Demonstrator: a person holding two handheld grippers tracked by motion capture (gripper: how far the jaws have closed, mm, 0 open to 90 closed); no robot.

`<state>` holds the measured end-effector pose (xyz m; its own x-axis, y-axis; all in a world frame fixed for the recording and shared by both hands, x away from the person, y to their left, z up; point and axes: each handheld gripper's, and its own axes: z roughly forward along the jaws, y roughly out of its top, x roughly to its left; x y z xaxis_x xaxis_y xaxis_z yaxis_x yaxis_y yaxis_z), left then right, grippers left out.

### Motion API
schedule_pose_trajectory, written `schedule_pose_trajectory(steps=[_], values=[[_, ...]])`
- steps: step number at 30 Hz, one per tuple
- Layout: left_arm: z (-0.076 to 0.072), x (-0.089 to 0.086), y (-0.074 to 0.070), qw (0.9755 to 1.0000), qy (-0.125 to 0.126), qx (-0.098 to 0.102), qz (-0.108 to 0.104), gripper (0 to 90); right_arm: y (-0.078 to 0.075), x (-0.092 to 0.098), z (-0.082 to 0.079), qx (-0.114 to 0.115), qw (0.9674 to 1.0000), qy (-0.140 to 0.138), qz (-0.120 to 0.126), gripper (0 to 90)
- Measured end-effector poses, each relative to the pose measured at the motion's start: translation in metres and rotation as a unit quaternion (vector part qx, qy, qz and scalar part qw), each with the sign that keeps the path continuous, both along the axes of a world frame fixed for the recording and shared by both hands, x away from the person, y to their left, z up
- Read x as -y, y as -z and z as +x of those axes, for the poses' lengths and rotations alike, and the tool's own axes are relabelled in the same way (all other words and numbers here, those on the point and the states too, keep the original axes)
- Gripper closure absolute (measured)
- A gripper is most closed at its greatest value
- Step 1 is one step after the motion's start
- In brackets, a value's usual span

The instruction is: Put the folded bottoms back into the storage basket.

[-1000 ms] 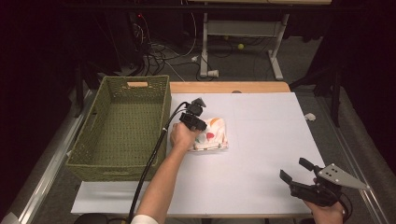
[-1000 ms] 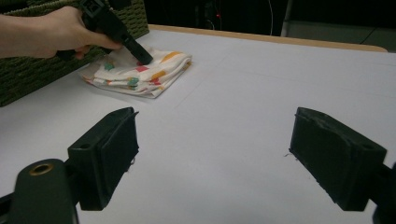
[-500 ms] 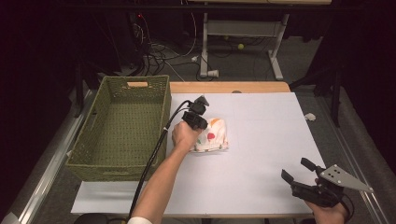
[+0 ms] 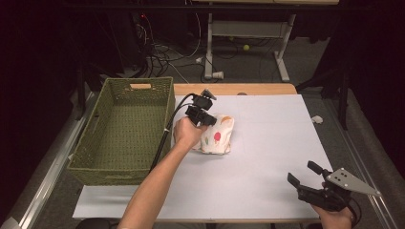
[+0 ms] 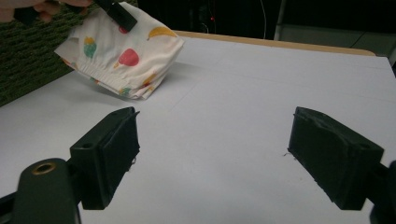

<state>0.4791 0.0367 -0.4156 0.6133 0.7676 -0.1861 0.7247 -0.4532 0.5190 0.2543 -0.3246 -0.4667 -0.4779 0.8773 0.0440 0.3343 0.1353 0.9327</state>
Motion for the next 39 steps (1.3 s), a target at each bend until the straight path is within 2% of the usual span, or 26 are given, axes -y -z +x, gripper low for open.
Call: schedule_pose_trajectory(steps=[6, 11, 20, 23, 32, 39], values=[[-0.011, -0.008, -0.019, 0.9995, 0.017, 0.017, -0.02, 74.7, 0.0, 0.003, -0.001, 0.002, 1.0, 0.005, 0.006, 16.7], [-0.019, -0.015, -0.031, 0.999, 0.03, 0.026, -0.021, 74.7, 0.0, 0.003, -0.001, 0.004, 1.0, 0.007, 0.003, 16.8], [-0.034, -0.038, -0.051, 0.9975, 0.031, 0.042, -0.047, 74.6, 0.0, 0.002, -0.001, 0.001, 0.9999, 0.012, 0.001, 16.8], [-0.041, -0.044, -0.058, 0.9972, 0.035, 0.051, -0.041, 74.5, 0.0, 0.002, 0.0, 0.001, 0.9999, 0.012, 0.0, 16.8], [-0.052, -0.054, -0.071, 0.9965, 0.036, 0.058, -0.049, 74.5, 0.0, 0.002, -0.002, 0.003, 0.9999, 0.014, 0.0, 16.8], [-0.054, -0.061, -0.075, 0.9959, 0.032, 0.057, -0.062, 74.5, 0.0, 0.002, 0.0, 0.0, 0.9999, 0.013, -0.001, 16.8]])
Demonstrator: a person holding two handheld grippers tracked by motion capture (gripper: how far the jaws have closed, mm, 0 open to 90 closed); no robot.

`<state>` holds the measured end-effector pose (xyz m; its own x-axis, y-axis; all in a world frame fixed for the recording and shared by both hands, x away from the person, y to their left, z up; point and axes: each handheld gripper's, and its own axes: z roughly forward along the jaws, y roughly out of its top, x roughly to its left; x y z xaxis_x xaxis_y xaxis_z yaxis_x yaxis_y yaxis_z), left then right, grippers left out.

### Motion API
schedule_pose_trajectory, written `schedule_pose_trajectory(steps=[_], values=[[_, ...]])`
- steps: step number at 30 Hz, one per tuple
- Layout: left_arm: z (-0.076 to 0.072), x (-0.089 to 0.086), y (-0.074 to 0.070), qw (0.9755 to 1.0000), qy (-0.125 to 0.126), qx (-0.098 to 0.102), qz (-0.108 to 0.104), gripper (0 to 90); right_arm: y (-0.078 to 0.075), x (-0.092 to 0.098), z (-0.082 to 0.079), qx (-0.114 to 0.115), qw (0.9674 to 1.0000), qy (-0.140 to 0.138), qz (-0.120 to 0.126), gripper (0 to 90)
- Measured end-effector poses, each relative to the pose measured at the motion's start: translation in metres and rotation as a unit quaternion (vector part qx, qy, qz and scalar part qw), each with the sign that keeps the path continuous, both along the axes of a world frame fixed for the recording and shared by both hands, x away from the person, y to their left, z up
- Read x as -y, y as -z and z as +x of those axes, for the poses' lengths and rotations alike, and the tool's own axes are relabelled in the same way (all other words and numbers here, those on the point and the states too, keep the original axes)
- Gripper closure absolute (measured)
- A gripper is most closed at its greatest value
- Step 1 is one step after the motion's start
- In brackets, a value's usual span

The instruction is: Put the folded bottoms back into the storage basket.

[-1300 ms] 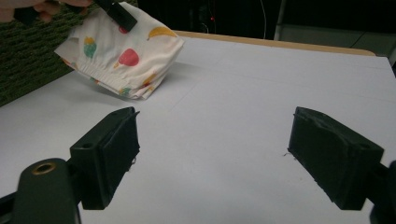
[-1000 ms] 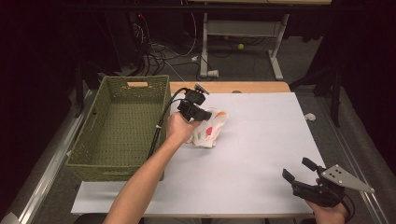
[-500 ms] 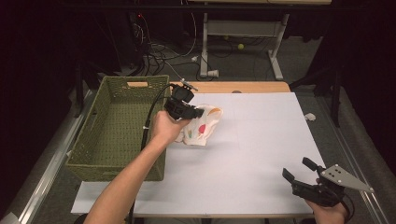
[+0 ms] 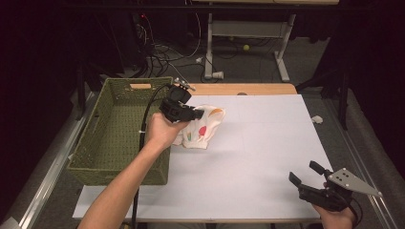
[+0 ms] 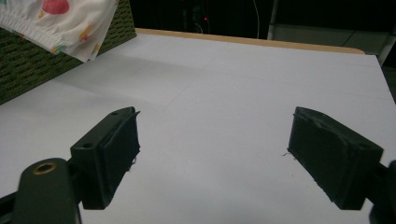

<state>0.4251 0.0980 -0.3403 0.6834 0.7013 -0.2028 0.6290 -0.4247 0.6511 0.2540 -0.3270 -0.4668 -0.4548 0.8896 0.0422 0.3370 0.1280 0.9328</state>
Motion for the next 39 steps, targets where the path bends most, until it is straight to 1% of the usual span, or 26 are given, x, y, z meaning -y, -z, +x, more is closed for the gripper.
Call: schedule_pose_trajectory(steps=[3, 10, 16, 19, 21, 23, 25, 28, 34, 39], values=[[-0.001, -0.004, -0.003, 1.0, -0.001, 0.0, -0.003, 74.5, 0.0, 0.0, 0.0, 0.0, 1.0, 0.0, 0.0, 16.8], [-0.006, -0.017, -0.012, 0.9998, -0.007, 0.003, -0.018, 74.6, 0.0, 0.0, 0.0, 0.0, 1.0, 0.0, 0.001, 16.8], [-0.011, -0.035, -0.023, 0.9992, -0.02, 0.007, -0.033, 74.6, 0.0, 0.0, 0.0, -0.001, 1.0, 0.0, 0.0, 16.8], [-0.015, -0.043, -0.028, 0.9989, -0.028, 0.011, -0.036, 74.6, 0.0, 0.0, -0.001, -0.001, 1.0, 0.001, 0.001, 16.8], [-0.018, -0.048, -0.031, 0.9988, -0.03, 0.018, -0.033, 74.6, 0.0, 0.0, -0.001, -0.001, 1.0, 0.001, -0.001, 16.8], [-0.02, -0.056, -0.033, 0.9984, -0.034, 0.021, -0.039, 74.6, 0.0, -0.001, 0.0, -0.001, 1.0, 0.003, -0.003, 16.8], [-0.021, -0.059, -0.035, 0.9984, -0.034, 0.024, -0.039, 74.6, 0.0, -0.001, 0.0, -0.001, 1.0, 0.001, -0.003, 16.8], [-0.025, -0.069, -0.039, 0.9979, -0.041, 0.029, -0.042, 74.5, 0.0, -0.001, 0.0, -0.001, 1.0, 0.001, -0.003, 16.8], [-0.031, -0.085, -0.044, 0.9968, -0.052, 0.034, -0.051, 74.6, 0.0, -0.001, 0.0, -0.002, 1.0, 0.001, -0.002, 16.8], [-0.033, -0.099, -0.045, 0.9961, -0.063, 0.035, -0.051, 74.6, 0.0, -0.001, 0.0, -0.003, 1.0, 0.002, -0.003, 16.8]])
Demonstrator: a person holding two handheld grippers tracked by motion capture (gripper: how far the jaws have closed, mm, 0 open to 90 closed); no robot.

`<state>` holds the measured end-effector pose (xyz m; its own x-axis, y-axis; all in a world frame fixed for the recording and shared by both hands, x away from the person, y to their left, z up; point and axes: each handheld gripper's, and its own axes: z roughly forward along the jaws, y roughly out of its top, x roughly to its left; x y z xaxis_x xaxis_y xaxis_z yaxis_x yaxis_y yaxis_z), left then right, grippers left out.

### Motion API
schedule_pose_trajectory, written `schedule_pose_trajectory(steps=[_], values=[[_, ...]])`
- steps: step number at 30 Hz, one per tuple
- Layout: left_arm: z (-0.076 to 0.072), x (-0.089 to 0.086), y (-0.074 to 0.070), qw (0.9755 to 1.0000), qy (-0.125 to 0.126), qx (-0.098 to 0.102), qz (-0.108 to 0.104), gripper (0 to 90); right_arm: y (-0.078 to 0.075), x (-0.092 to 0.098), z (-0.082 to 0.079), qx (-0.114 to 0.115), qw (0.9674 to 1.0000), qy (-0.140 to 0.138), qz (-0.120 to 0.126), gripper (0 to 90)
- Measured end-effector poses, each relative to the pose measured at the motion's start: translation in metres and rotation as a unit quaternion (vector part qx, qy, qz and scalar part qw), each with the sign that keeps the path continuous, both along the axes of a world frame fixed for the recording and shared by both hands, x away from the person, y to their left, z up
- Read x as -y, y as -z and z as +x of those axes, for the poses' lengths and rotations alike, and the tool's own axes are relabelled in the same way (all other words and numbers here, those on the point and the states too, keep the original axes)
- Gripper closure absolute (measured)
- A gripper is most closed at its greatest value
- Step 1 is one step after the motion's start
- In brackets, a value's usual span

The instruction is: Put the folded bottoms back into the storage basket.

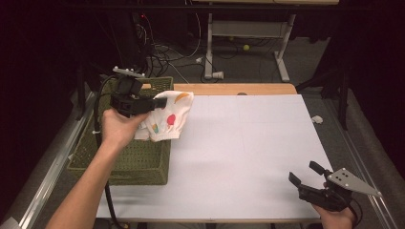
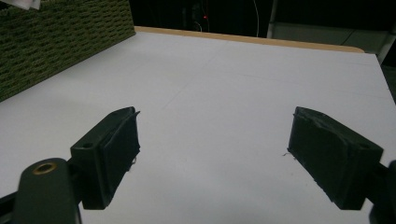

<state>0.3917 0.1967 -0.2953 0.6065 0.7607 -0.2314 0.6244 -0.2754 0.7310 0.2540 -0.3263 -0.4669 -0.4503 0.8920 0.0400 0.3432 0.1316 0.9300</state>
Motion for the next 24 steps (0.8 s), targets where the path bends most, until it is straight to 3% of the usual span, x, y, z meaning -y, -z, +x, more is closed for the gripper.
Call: schedule_pose_trajectory(steps=[10, 24], values=[[-0.005, -0.025, -0.001, 0.9997, -0.023, 0.005, -0.008, 74.6, 0.0, 0.0, 0.001, -0.003, 1.0, -0.001, -0.001, 16.8], [-0.015, -0.064, 0.003, 0.9974, -0.071, 0.009, 0.01, 74.6, 0.0, -0.002, 0.001, -0.001, 1.0, -0.002, -0.004, 16.8]])
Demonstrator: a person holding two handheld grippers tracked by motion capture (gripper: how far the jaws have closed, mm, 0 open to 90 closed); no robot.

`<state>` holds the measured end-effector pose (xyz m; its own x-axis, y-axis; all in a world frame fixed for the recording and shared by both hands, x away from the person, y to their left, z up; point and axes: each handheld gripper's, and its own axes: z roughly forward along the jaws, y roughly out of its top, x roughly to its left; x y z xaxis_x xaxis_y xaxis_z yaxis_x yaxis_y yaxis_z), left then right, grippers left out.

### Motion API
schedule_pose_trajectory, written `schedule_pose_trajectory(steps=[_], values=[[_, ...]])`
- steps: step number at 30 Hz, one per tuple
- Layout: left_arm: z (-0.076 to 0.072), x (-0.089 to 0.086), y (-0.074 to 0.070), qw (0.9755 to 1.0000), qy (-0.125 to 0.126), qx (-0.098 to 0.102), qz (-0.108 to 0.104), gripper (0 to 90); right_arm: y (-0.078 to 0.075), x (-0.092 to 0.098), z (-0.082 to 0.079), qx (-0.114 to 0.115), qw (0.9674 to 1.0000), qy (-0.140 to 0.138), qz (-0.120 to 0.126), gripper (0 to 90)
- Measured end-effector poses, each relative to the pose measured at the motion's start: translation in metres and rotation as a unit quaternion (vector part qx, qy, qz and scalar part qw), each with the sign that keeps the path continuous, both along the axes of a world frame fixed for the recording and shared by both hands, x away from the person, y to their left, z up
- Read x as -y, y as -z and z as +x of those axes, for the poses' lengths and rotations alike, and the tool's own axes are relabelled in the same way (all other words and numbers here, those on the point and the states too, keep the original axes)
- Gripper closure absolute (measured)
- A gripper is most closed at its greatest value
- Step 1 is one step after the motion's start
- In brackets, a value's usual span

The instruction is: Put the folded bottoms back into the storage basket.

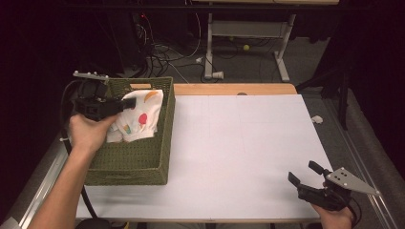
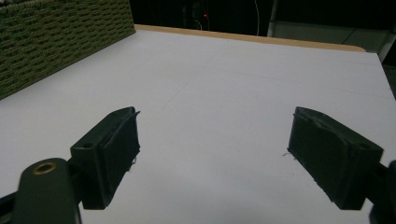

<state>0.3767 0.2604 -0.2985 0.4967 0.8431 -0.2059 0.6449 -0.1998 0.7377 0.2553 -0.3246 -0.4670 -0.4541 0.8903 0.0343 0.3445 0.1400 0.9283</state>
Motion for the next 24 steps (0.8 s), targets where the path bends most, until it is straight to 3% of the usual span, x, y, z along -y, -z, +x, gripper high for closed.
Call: schedule_pose_trajectory(steps=[9, 16, 24], values=[[0.008, -0.006, 0.019, 0.9995, -0.012, -0.02, 0.02, 74.6, 0.0, 0.0, 0.0, 0.0, 1.0, 0.001, 0.0, 16.8], [0.023, -0.002, 0.04, 0.9987, -0.014, -0.035, 0.036, 74.6, 0.0, -0.001, 0.001, 0.001, 1.0, -0.002, 0.003, 16.7], [0.04, -0.002, 0.058, 0.998, -0.017, -0.052, 0.032, 74.6, 0.0, -0.003, 0.001, 0.001, 1.0, -0.006, -0.001, 16.7]])
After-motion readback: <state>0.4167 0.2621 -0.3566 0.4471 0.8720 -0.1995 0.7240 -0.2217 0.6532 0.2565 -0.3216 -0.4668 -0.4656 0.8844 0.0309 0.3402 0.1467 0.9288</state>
